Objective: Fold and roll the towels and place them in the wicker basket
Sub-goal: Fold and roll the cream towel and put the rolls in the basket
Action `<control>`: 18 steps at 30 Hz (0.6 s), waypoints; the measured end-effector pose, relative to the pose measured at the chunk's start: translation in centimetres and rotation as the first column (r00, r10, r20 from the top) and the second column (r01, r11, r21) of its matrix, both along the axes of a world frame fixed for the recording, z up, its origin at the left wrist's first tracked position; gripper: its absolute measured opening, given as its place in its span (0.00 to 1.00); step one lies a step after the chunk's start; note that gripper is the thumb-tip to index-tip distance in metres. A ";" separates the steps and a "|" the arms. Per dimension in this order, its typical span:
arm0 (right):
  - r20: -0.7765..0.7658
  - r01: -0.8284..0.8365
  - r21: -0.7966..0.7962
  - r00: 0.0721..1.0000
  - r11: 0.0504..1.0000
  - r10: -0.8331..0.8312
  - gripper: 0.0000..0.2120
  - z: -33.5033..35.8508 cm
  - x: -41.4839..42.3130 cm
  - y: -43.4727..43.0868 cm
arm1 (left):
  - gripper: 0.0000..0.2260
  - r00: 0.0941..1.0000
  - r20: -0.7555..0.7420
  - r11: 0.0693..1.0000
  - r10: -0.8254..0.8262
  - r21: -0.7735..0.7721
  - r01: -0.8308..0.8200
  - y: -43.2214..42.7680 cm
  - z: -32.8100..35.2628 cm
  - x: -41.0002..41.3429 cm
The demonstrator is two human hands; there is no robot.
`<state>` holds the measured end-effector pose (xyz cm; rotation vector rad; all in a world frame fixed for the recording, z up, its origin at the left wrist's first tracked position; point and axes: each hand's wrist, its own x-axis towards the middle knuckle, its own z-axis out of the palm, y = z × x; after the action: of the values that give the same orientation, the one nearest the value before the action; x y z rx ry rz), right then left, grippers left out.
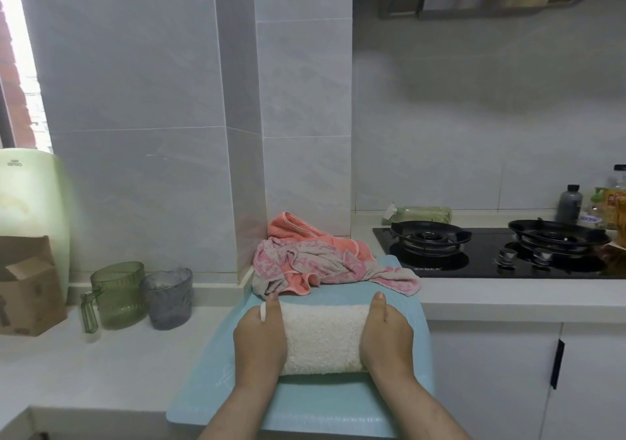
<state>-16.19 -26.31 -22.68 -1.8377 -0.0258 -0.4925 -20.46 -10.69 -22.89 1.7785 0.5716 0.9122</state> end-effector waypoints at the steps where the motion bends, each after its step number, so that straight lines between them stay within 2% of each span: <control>1: 0.009 -0.002 0.014 1.000 1.000 0.002 0.26 0.0 -0.1 0.0 | 0.24 1.000 0.014 1.000 0.002 0.001 -0.002 -0.1 0.1 -0.1; 6: 0.042 -0.115 0.128 0.993 0.985 0.110 0.22 -0.2 -0.2 0.1 | 0.21 0.995 0.078 0.996 -0.067 -0.055 0.072 0.3 -0.1 -0.1; 9: 0.018 -0.165 0.127 0.986 0.978 0.164 0.17 0.0 0.2 0.0 | 0.13 0.977 0.096 0.976 -0.190 -0.084 0.198 0.5 -0.1 0.0; 12: 0.011 -0.267 0.078 0.964 0.961 0.267 0.10 -0.1 0.6 -0.3 | 0.04 0.945 0.084 0.946 -0.317 -0.043 0.321 0.9 0.0 -0.2; 13: 0.001 -0.311 0.074 0.950 0.947 0.312 0.10 -0.2 0.8 -0.6 | 0.07 0.935 0.042 0.935 -0.353 -0.025 0.355 1.2 0.1 -0.3; 15: -0.047 -0.421 0.046 0.905 0.906 0.423 0.09 -0.5 1.2 -1.8 | 0.20 0.884 -0.085 0.888 -0.460 -0.046 0.458 2.1 0.0 -0.9; 17: -0.131 -0.554 -0.070 0.830 0.830 0.543 0.07 -0.3 1.8 -3.4 | 0.29 0.806 -0.176 0.823 -0.565 -0.050 0.566 3.3 0.0 -1.6; 18: -0.208 -0.622 -0.124 0.778 0.773 0.593 0.14 0.0 2.0 -4.3 | 0.30 0.786 -0.222 0.809 -0.578 -0.029 0.587 3.8 0.1 -1.7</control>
<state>-14.22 -30.64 -22.67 -1.9135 -0.5675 0.1262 -22.17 -6.87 -22.78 1.9427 0.1061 0.2944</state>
